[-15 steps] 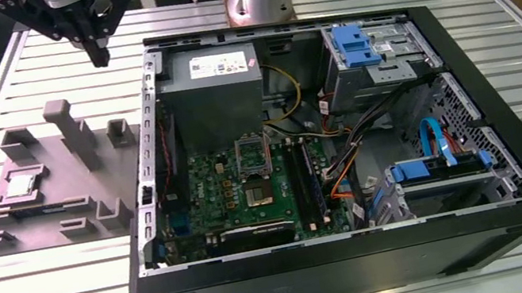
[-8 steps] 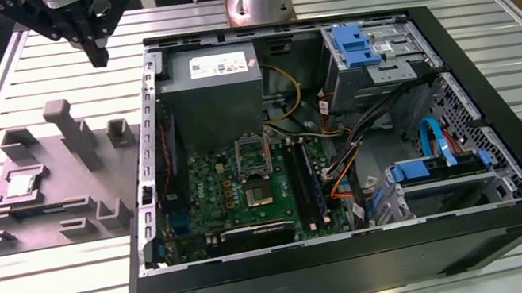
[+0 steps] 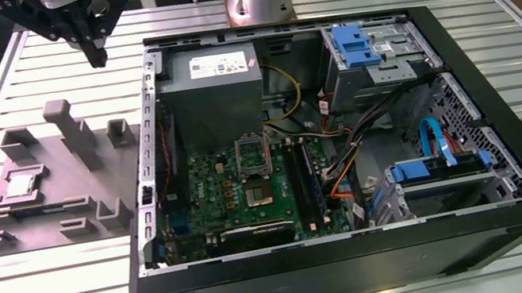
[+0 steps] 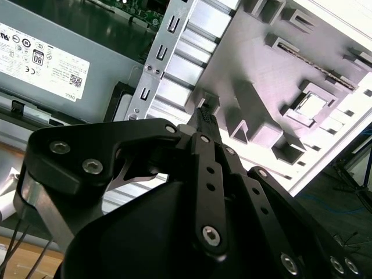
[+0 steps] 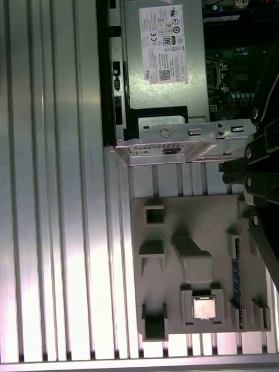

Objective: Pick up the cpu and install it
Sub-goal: 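Reach for the cpu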

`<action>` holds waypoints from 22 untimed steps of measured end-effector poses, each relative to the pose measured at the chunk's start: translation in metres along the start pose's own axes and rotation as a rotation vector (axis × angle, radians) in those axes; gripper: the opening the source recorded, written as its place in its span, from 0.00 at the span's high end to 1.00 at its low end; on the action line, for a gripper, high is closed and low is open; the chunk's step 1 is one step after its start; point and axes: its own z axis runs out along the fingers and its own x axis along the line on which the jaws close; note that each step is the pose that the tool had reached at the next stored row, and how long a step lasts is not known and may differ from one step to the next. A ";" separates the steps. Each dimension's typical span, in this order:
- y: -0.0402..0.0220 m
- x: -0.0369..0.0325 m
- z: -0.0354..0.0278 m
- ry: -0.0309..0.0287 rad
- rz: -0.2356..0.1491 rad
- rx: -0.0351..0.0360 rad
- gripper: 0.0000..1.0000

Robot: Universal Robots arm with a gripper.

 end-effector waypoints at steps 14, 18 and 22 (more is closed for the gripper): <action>-0.0002 0.0030 0.0001 0.0000 0.000 -0.0001 0.90; -0.0003 0.0039 0.0001 -0.0001 0.000 0.0000 0.90; -0.0004 0.0048 0.0002 -0.0001 0.000 -0.0001 0.90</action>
